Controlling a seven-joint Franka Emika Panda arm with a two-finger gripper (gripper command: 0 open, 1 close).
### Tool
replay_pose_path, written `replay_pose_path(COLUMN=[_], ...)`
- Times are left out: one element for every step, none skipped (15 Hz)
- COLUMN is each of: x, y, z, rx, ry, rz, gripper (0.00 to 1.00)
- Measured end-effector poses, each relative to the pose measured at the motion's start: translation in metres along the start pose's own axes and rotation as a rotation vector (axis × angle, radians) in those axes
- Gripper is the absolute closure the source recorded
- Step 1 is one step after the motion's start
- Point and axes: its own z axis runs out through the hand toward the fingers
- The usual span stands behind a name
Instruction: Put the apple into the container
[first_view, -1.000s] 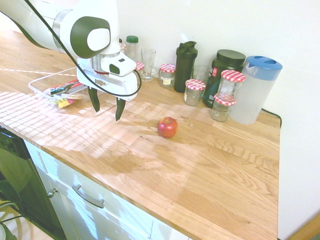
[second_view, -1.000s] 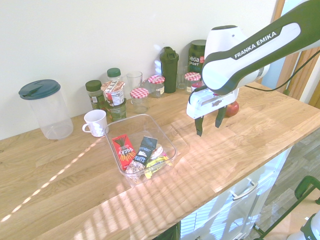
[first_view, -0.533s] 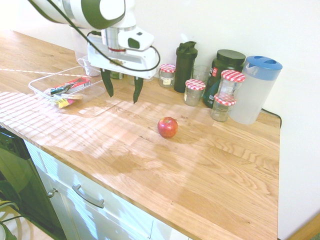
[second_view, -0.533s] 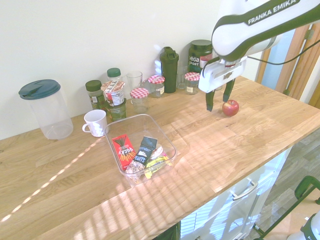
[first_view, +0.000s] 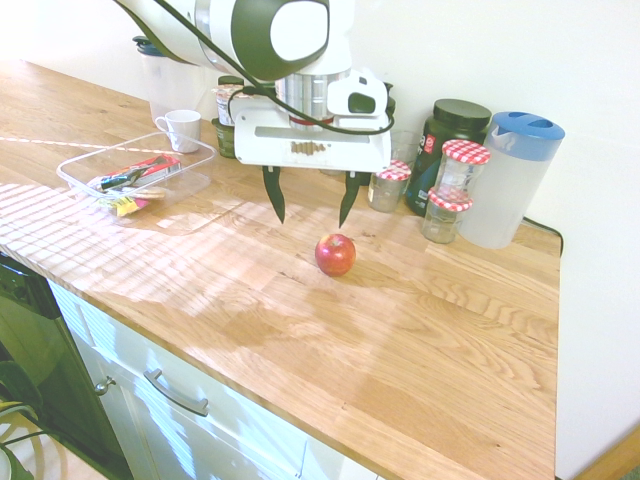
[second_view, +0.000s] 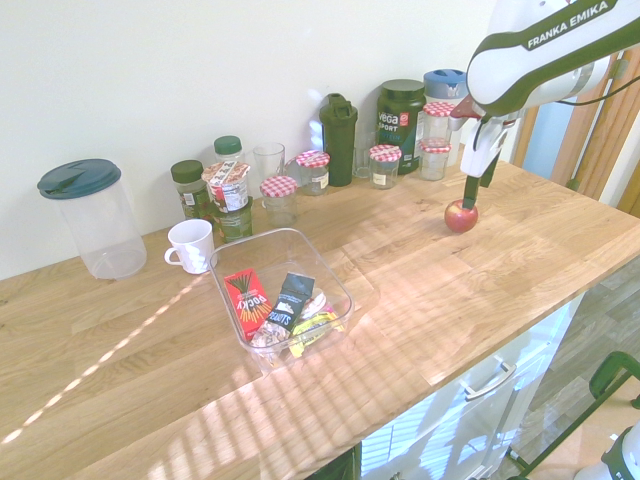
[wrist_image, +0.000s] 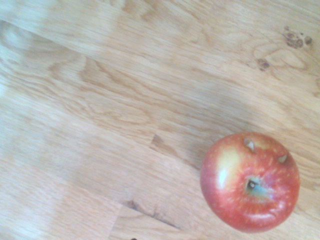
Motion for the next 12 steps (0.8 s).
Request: replay_pose_path(x=[0.004, 0.007, 0.01, 0.012, 0.016, 0.02, 0.023, 0.025, 0.027, 0.029, 0.032, 0.036], y=[0.0, 0.001, 0.001, 0.002, 0.002, 0.003, 0.002, 0.002, 0.001, -0.001, -0.002, -0.003], z=[0.008, 0.016, 0.022, 0.028, 0.034, 0.04, 0.047, 0.054, 0.061, 0.066, 0.071, 0.074], rx=[-0.01, -0.017, -0.025, -0.031, -0.036, -0.037, -0.037, -0.038, -0.04, -0.043, -0.044, -0.045], ry=[0.001, -0.002, -0.009, -0.017, -0.014, -0.001, 0.007, 0.003, -0.003, -0.011, -0.013, -0.009], rz=[-0.009, -0.013, -0.016, -0.019, -0.017, -0.009, -0.002, 0.001, 0.0, -0.001, 0.004, 0.013], gripper=[0.0, 0.0, 0.0, 0.0, 0.0, 0.0, 0.0, 0.0, 0.0, 0.0, 0.0, 0.0])
